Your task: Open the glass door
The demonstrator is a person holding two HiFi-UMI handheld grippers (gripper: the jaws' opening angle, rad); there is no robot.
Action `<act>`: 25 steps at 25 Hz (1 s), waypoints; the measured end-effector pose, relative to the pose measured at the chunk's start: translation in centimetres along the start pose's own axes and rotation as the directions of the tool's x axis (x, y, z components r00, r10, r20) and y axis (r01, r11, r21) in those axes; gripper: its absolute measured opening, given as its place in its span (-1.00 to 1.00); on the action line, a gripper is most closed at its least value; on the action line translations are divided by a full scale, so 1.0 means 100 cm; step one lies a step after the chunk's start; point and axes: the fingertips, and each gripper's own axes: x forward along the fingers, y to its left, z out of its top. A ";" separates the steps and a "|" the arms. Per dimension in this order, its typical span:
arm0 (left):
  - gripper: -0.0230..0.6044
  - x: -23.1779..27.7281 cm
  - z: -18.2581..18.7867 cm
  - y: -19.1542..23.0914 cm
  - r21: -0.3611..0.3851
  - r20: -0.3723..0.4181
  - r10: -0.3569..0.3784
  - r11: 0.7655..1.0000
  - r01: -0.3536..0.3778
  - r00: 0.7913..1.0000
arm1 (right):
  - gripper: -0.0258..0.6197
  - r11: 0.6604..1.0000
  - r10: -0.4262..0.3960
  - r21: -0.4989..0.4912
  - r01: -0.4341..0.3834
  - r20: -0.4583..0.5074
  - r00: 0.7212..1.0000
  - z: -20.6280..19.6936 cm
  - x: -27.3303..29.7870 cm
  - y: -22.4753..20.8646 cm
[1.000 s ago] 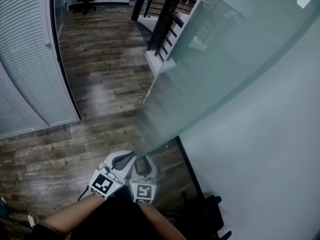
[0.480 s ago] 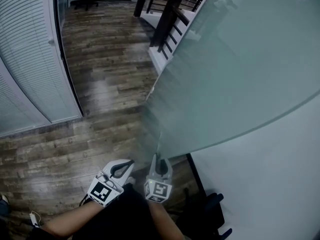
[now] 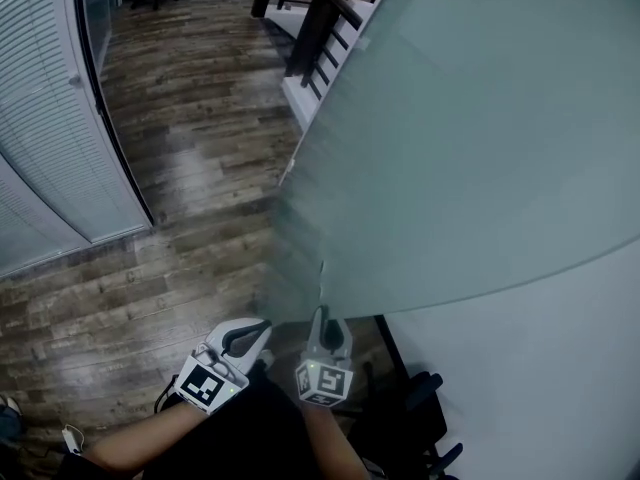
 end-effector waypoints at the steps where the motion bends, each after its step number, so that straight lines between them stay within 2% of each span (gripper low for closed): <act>1: -0.93 0.005 0.000 -0.004 0.000 0.000 -0.014 1.000 0.014 1.000 | -0.74 1.000 -0.002 0.001 0.002 0.001 1.000 0.000 -0.001 -0.005; 16: -0.93 0.100 -0.021 -0.052 0.020 -0.045 -0.182 0.983 0.183 0.982 | -0.77 1.000 -0.012 0.000 0.012 0.025 1.000 -0.011 -0.014 -0.087; 21: -0.93 0.130 -0.019 -0.044 0.008 -0.015 -0.162 0.987 0.162 0.987 | -0.77 1.000 -0.019 -0.017 0.020 0.053 0.998 -0.013 -0.019 -0.119; 25: -0.93 0.151 -0.031 -0.044 0.005 -0.034 -0.154 0.988 0.154 0.988 | -0.76 1.000 -0.009 -0.026 0.011 0.063 0.998 -0.011 -0.017 -0.146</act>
